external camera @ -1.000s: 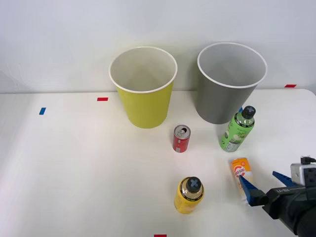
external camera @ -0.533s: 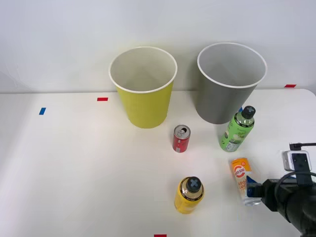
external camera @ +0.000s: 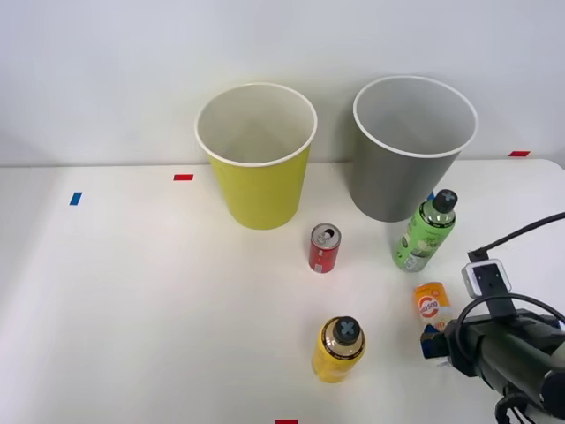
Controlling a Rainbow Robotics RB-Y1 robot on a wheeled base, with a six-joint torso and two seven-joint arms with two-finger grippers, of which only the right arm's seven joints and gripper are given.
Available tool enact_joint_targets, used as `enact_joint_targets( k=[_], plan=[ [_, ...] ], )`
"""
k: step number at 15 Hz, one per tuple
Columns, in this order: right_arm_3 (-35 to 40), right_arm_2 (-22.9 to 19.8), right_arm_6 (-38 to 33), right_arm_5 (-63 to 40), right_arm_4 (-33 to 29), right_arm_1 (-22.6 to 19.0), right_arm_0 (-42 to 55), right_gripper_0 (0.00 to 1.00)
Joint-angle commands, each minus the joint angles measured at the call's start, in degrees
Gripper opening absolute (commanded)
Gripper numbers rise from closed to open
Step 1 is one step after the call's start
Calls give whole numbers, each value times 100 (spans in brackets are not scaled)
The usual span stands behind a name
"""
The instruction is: Put cans in the gray bin, plastic bottles in the light green bin
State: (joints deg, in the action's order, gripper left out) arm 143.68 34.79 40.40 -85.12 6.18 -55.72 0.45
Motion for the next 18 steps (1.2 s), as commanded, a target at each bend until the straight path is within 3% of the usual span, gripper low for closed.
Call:
enact_joint_targets(
  k=[1, 5, 18],
  plan=[
    [-385, 2, -129, -5, 498, 35, -335, 98],
    [-851, 2, -173, -14, 498, 404, -599, 98],
    [-1712, 2, -67, 364, 498, 712, -915, 98]
  ],
)
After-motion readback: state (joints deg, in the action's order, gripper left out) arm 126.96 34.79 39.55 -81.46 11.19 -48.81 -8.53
